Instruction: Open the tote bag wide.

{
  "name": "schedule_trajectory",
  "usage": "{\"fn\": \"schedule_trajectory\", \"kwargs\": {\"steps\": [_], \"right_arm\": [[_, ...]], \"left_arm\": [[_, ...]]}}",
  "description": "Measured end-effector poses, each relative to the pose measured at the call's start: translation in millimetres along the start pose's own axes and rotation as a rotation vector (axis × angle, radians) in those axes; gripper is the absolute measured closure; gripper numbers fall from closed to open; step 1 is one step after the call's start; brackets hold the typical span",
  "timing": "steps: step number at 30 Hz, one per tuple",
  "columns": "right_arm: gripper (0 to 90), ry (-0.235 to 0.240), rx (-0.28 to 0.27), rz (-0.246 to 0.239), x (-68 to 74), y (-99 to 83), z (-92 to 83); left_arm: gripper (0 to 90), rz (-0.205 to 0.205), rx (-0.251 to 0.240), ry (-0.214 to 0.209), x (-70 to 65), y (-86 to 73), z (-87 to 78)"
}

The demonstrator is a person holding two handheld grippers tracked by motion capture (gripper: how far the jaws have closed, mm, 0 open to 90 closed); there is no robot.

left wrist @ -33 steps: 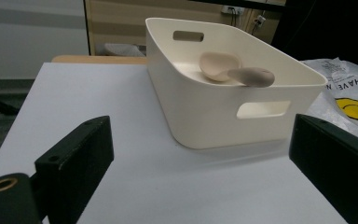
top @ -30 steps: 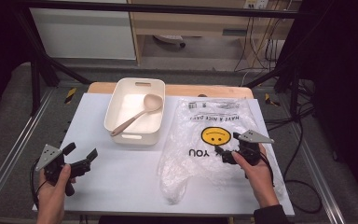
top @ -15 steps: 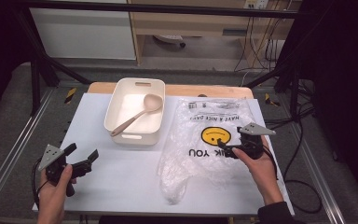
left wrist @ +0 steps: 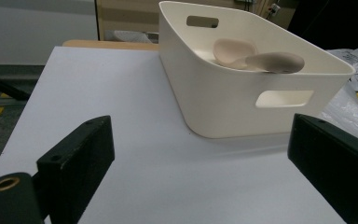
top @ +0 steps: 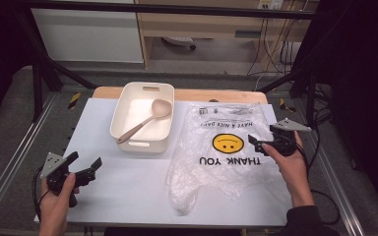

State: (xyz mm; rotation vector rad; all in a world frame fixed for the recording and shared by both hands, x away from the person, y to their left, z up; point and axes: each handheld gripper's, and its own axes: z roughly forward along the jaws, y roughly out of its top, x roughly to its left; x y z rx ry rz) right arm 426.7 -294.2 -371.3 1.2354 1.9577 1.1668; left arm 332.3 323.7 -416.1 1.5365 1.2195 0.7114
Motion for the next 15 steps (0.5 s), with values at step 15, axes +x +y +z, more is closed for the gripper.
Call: {"fn": "schedule_trajectory", "kwargs": {"steps": [15], "right_arm": [[16.4, -0.109, 0.1, 0.047, -52.7, -36.7, 5.7]], "left_arm": [[7.3, 0.015, 0.017, 0.015, 2.2, -1.7, -3.8]]}}
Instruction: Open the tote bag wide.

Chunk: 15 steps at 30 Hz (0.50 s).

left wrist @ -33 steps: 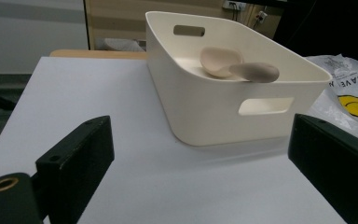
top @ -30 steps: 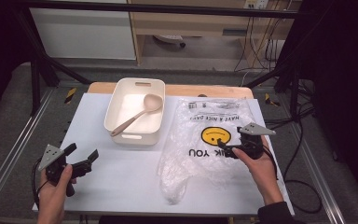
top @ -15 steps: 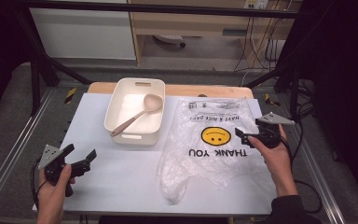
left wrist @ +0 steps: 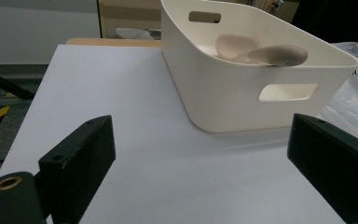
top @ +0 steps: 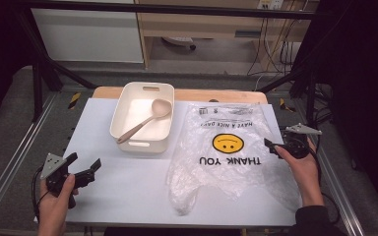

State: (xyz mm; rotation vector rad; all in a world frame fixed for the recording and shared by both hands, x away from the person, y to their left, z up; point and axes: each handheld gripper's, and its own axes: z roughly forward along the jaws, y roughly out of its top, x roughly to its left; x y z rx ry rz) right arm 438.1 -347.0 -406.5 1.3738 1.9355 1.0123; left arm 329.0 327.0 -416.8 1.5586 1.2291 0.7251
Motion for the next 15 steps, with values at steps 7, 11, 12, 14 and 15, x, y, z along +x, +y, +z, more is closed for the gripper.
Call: {"fn": "schedule_trajectory", "kwargs": {"steps": [7, 11, 12, 14, 15], "right_arm": [[21.0, -0.002, 0.065, 0.042, -11.7, -18.4, 20.1], [22.0, -0.006, 0.102, 0.04, -12.5, -24.7, 33.2], [23.0, -0.013, 0.12, 0.063, -15.0, -28.0, 39.0], [23.9, -0.015, 0.131, 0.066, -15.9, -29.7, 41.4], [24.8, -0.012, 0.139, 0.066, -15.8, -31.1, 43.2]], "left_arm": [[7.9, 0.002, 0.008, 0.007, -1.8, -0.5, 1.8], [8.0, 0.012, 0.009, 0.008, -2.6, -0.2, 2.2], [8.2, 0.013, 0.011, 0.005, -2.3, -0.4, 2.3], [8.3, 0.011, 0.014, 0.006, -1.6, -0.9, 2.4], [8.4, 0.009, 0.013, 0.007, -1.2, -0.8, 2.2]]}}
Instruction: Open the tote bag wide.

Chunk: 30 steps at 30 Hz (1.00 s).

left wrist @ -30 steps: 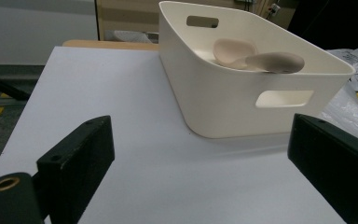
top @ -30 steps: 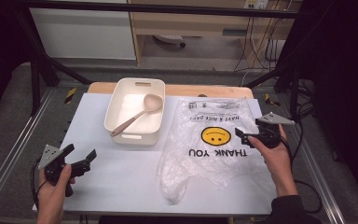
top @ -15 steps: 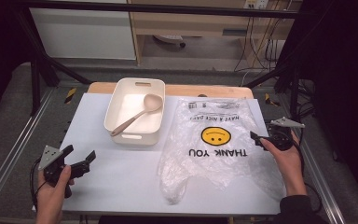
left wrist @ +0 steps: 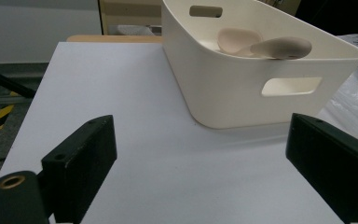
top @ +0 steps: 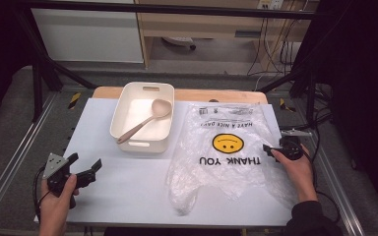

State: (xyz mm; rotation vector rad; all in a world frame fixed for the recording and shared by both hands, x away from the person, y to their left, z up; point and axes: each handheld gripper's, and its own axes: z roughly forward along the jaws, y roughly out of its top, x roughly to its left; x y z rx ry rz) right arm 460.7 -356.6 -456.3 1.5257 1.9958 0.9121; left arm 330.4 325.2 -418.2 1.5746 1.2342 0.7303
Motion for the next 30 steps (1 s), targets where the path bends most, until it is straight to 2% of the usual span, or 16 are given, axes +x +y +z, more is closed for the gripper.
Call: {"fn": "schedule_trajectory", "kwargs": {"steps": [2, 9, 12, 15, 17, 22, 28, 30], "right_arm": [[27.4, -0.003, 0.01, -0.013, 1.4, -1.6, 1.5], [62.3, -0.023, -0.023, -0.011, 7.2, -4.3, -1.6], [77.7, -0.02, -0.039, -0.03, 13.3, -5.0, -0.6], [89.4, -0.009, -0.046, -0.003, 12.2, -3.1, 2.1], [90.0, 0.006, -0.047, 0.041, 10.4, -1.7, 3.8], [90.0, -0.001, -0.061, 0.095, 8.0, 2.1, 7.8], [90.0, -0.051, -0.088, 0.19, -2.4, 6.7, 12.3], [90.0, -0.092, -0.104, 0.216, -5.9, 8.6, 13.4]], "left_arm": [[8.7, -0.001, -0.003, 0.0, -0.1, 0.3, -0.1], [8.8, 0.016, -0.003, -0.002, -1.8, 0.6, -0.1], [8.9, 0.02, 0.003, -0.002, -1.9, 0.5, 0.3], [8.9, 0.02, 0.005, 0.001, -1.8, 0.2, 0.2], [8.9, 0.017, 0.001, 0.002, -1.6, 0.3, -0.2], [9.0, 0.025, 0.006, 0.0, -2.0, 0.6, 1.1], [9.1, 0.028, 0.006, 0.001, -2.4, 0.5, 1.0], [9.3, 0.027, 0.007, 0.003, -2.3, 0.6, 1.6]]}}
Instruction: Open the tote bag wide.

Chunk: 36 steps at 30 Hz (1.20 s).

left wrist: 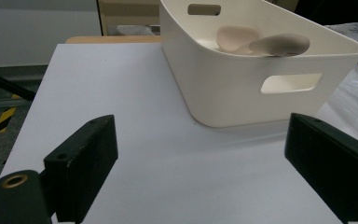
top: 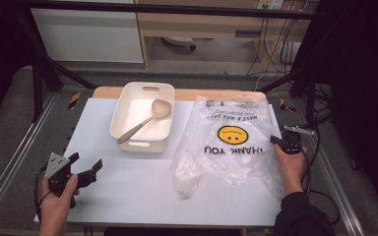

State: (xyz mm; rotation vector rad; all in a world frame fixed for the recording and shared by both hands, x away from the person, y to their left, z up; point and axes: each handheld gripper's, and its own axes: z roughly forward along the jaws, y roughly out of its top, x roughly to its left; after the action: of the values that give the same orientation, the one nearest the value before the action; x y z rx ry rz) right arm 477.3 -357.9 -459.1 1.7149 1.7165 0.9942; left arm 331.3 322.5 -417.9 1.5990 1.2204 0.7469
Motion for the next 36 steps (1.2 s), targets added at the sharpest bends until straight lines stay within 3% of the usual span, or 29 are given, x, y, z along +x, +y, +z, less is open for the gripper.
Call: {"fn": "schedule_trajectory", "kwargs": {"steps": [3, 6, 14, 18, 22, 27, 30, 36], "right_arm": [[90.0, -0.044, -0.019, 0.054, -3.4, 1.5, 0.6], [90.0, -0.047, -0.013, 0.079, -1.7, 0.5, -1.8], [88.1, -0.026, 0.021, 0.037, 12.6, -7.7, -12.3], [75.8, 0.002, 0.031, 0.035, 15.4, -10.7, -18.4], [50.7, 0.031, 0.038, 0.011, 19.1, -10.3, -28.3], [24.9, 0.044, 0.025, -0.085, 35.2, -10.6, -45.2], [17.8, 0.041, -0.001, -0.14, 46.9, -10.0, -55.6], [10.6, 0.06, -0.067, -0.179, 59.4, -6.7, -70.5]], "left_arm": [[9.5, 0.001, 0.002, -0.004, -1.4, 0.4, 1.2], [9.5, 0.012, 0.005, -0.01, -2.3, 1.1, 2.4], [9.5, 0.025, 0.002, -0.009, -2.4, 1.2, -0.2], [9.5, 0.022, 0.004, -0.01, -2.7, 1.4, -1.4], [9.4, 0.025, 0.007, -0.008, -2.9, 1.0, -1.9], [9.2, 0.019, 0.008, -0.009, -2.5, 0.8, -1.8], [9.0, 0.027, 0.007, -0.007, -2.6, 0.9, -2.2], [8.8, 0.018, 0.01, -0.008, -2.6, 0.6, -2.4]]}}
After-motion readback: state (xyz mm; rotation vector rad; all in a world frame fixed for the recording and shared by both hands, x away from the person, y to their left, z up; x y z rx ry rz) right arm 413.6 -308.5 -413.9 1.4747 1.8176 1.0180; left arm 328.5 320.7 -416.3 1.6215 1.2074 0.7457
